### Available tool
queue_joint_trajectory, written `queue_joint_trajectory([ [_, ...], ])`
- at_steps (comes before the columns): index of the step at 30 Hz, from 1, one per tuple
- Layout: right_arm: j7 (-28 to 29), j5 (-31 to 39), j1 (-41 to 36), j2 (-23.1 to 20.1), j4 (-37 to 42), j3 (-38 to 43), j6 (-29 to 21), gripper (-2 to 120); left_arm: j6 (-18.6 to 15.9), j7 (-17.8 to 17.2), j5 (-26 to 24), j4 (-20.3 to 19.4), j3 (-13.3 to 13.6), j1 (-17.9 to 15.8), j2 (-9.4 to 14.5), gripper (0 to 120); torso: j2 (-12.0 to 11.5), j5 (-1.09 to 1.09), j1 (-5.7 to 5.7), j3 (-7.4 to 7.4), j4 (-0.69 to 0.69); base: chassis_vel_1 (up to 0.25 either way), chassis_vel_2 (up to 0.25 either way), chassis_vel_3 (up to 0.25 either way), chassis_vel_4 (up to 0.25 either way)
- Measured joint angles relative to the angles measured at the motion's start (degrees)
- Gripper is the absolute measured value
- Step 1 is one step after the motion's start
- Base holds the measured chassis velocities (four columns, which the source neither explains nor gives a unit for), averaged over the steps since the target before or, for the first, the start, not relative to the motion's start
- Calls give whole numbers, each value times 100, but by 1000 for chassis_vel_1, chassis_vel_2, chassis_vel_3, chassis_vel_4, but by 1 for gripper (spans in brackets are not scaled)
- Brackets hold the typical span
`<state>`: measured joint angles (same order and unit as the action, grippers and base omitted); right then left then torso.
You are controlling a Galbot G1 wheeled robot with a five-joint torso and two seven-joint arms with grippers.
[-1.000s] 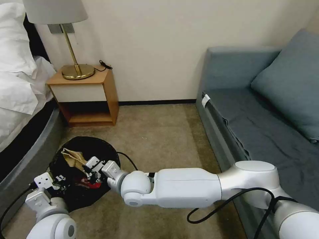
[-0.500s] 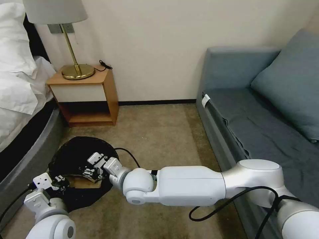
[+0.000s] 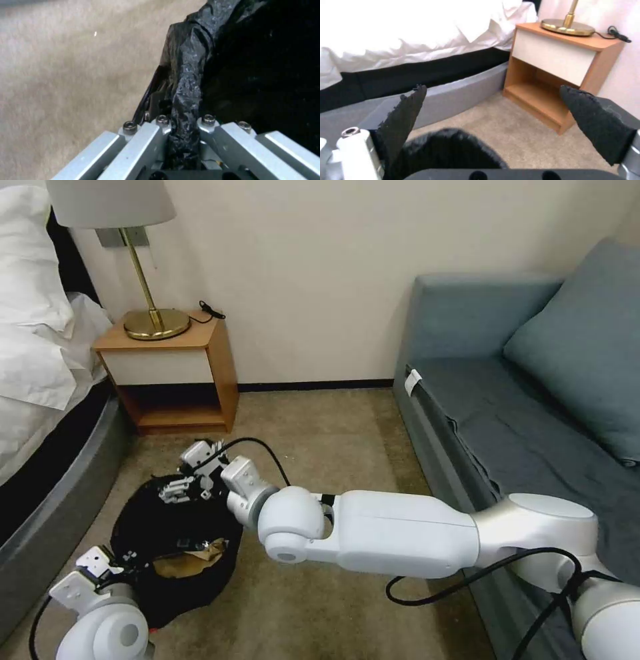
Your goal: Pick up the trash bin, then pick up the garbage on the floor and place it into the trash bin.
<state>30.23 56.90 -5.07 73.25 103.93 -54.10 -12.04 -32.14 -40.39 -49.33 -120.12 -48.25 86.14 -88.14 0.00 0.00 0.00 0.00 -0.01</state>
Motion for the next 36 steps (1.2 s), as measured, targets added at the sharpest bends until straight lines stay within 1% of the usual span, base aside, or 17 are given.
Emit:
queue_joint_trajectory([
  [3, 15, -4, -33, -57, 46, 44, -9, 100, -22, -30, -120, 143, -5, -49, 24, 2, 0, 0, 0, 0, 1, 0, 0, 0, 0],
  [4, 23, -5, -60, -109, 82, 76, -16, 100, -24, -28, -169, 286, -6, -85, 41, 2, 0, 0, 0, 0, 0, 0, 0, 0, 0],
  [7, 29, -10, -80, -148, 97, 98, -17, 100, -11, -11, -168, 386, -9, -108, 51, 2, 0, 2, 0, 0, 0, 0, 0, 0, 0],
  [16, 29, -14, -87, -153, 99, 102, -17, 100, 5, 25, -130, 404, -8, -109, 52, 2, 0, 1, 0, 0, 1, 0, 0, 0, 0],
  [17, 28, -32, -132, -191, 119, 157, -17, 100, 100, 240, 74, 410, 2, -75, 49, 2, 0, -1, 0, 0, 3, 0, 0, 0, 0],
  [18, 30, -44, -170, -255, 130, 212, -16, 100, 187, 402, 234, 420, 2, -44, 47, 2, 0, -5, 0, 0, 1, 0, 0, 0, 0],
  [19, 35, -55, -204, -318, 139, 263, -16, 100, 367, 670, 498, 424, 1, 2, 45, 6, 0, -3, 0, 0, 0, 0, 0, 0, 0],
  [20, 35, -55, -204, -318, 139, 263, -16, 100, 367, 670, 498, 424, 1, 2, 45, 6, 0, -3, 0, 0, 0, 0, 0, 0, 0],
  [21, 34, -62, -222, -352, 160, 291, -15, 100, 509, 819, 706, 423, 0, 29, 43, 11, 0, 1, 0, -1, -1, 0, 0, 0, 0],
  [24, 34, -70, -247, -422, 182, 329, -9, 100, 926, 1222, 1450, 417, -10, 156, 30, 24, 0, -1, 0, 0, 1, 0, 0, 0, 0],
  [25, 34, -70, -247, -422, 182, 329, -9, 100, 926, 1222, 1450, 417, -10, 156, 30, 24, 0, -1, 0, 0, 1, 0, 0, 0, 0],
  [26, 34, -73, -259, -443, 191, 348, -5, 100, 1013, 1329, 1627, 387, -19, 202, 24, 29, 0, 0, 0, 0, 2, 0, 0, 0, 0],
  [28, 34, -84, -292, -476, 198, 378, -4, 100, 1077, 1442, 1775, 319, -25, 277, 22, 37, 0, 0, 0, 0, 2, 0, 0, 0, 0],
  [30, 34, -100, -315, -488, 198, 392, -3, 100, 1092, 1454, 1817, 316, -24, 287, 18, 45, 0, 0, 0, 0, 0, 0, 0, 0, 0],
  [31, 34, -100, -315, -488, 198, 392, -3, 100, 1092, 1454, 1817, 316, -24, 287, 18, 45, 0, 0, 0, 0, 0, 0, 0, 0, 0],
  [35, 33, -122, -337, -545, 227, 438, 1, 100, 1228, 1557, 1955, 161, -2, 374, -26, 64, 0, 0, 0, 0, 1, 0, 0, 0, 0],
  [36, 33, -122, -337, -545, 227, 438, 1, 100, 1228, 1557, 1955, 161, -2, 374, -26, 64, 0, 0, 0, 0, 1, 0, 0, 0, 0],
])
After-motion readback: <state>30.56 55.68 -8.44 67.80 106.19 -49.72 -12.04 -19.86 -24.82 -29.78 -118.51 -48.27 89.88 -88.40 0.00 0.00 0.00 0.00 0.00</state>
